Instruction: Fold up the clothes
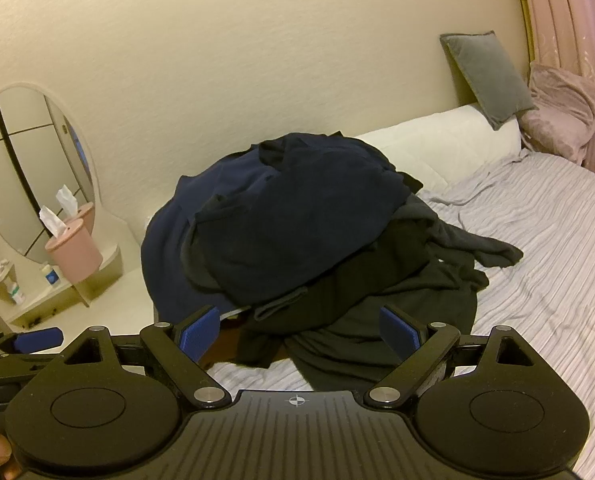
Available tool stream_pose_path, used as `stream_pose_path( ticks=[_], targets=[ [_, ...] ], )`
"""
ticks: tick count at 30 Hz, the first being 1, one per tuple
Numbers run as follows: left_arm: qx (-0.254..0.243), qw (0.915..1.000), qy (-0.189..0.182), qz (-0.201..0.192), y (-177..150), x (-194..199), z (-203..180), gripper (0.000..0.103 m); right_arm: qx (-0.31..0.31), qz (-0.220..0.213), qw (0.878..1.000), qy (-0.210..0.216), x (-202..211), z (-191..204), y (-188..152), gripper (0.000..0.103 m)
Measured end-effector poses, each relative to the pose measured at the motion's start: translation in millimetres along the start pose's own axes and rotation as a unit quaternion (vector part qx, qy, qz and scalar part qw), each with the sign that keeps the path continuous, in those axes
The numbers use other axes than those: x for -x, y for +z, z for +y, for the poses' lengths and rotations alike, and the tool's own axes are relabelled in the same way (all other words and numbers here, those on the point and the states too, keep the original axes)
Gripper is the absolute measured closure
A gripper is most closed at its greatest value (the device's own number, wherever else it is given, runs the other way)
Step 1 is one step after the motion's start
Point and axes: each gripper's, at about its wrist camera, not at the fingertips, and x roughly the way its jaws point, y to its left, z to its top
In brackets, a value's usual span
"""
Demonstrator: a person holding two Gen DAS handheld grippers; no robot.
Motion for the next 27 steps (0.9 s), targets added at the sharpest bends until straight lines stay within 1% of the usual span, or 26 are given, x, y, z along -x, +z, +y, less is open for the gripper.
stream_pose_path(
  ticks=[7, 16, 27],
  targets=[
    [-0.001, 1.0, -0.002, 0.0, -3.5, 0.0, -2.5, 0.008, -0.002, 0.004, 1.0, -0.002, -0.3, 2.8, 4.2, 0.014],
    [-0.001, 1.0, 0.0, 0.003, -7.8, 0.9, -4.6, 0.008, -0.009, 0.012, 1.0, -0.004, 2.0, -2.7, -4.1, 0.014],
    [0.001, 1.0, 0.002, 0.009, -12.4, 1.2, -4.7, 0.008, -0.013, 0.023, 1.0, -0.004, -4.1, 0.6, 1.4, 0.014]
  ],
)
